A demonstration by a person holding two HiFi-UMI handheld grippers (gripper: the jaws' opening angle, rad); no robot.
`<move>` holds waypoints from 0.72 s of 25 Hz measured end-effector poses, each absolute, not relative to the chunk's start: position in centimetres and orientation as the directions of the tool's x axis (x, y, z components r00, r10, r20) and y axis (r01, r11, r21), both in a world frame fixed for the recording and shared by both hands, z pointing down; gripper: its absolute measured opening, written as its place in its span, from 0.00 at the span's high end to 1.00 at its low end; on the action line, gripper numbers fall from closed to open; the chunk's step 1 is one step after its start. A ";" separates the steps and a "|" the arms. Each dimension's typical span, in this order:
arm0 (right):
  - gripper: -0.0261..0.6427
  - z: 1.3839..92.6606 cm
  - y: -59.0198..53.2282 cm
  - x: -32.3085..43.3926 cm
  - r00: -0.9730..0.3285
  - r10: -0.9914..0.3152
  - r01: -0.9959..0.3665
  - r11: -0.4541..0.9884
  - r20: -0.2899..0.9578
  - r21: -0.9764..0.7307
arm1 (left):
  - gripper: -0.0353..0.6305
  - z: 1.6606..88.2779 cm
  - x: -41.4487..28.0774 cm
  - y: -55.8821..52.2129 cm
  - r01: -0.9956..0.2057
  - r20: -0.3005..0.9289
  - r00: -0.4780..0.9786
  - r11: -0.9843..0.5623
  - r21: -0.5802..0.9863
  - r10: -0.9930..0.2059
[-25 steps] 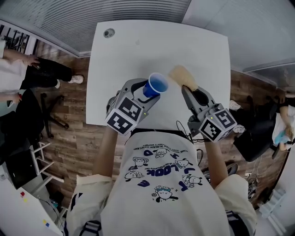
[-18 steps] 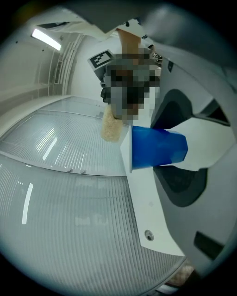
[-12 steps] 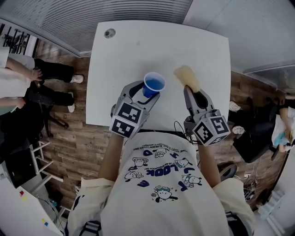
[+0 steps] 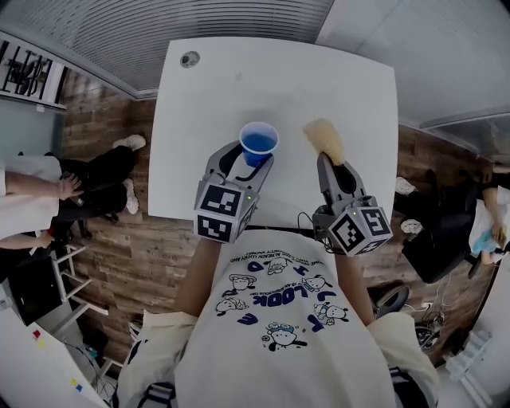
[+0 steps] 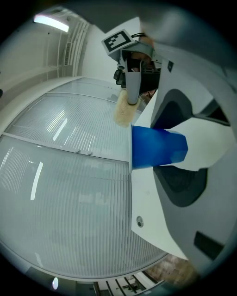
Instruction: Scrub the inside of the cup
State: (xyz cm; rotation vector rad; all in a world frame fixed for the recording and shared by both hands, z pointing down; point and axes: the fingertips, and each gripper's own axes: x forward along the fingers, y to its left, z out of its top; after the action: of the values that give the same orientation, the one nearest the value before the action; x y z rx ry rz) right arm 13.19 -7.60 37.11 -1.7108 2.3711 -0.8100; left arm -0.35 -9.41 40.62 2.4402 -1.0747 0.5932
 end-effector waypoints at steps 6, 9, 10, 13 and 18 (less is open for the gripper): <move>0.88 37.1 -7.5 13.2 -0.333 -0.917 -0.867 0.206 0.221 -0.455 | 0.53 40.6 -0.2 -9.2 -0.771 0.527 0.604 -0.606 0.196 -0.598; 0.88 37.1 -7.5 13.0 -0.332 -0.917 -0.867 0.203 0.223 -0.455 | 0.53 40.5 -0.3 -9.3 -0.774 0.524 0.600 -0.604 0.188 -0.605; 0.88 37.1 -7.5 13.0 -0.330 -0.917 -0.867 0.201 0.224 -0.456 | 0.53 40.6 -0.3 -9.3 -0.775 0.523 0.599 -0.603 0.189 -0.606; 0.88 37.4 -7.4 13.2 -0.323 -0.918 -0.867 0.190 0.229 -0.460 | 0.53 40.7 -0.2 -9.4 -0.775 0.522 0.600 -0.601 0.193 -0.606; 0.88 37.6 -7.4 13.0 -0.320 -0.917 -0.868 0.182 0.239 -0.462 | 0.53 40.7 -0.1 -9.5 -0.773 0.521 0.603 -0.603 0.196 -0.604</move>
State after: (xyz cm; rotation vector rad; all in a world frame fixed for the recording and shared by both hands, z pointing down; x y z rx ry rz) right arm 13.02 -7.43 37.59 -1.7750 2.3424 -0.8131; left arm -0.07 -9.45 40.73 2.4279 -1.1014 0.5735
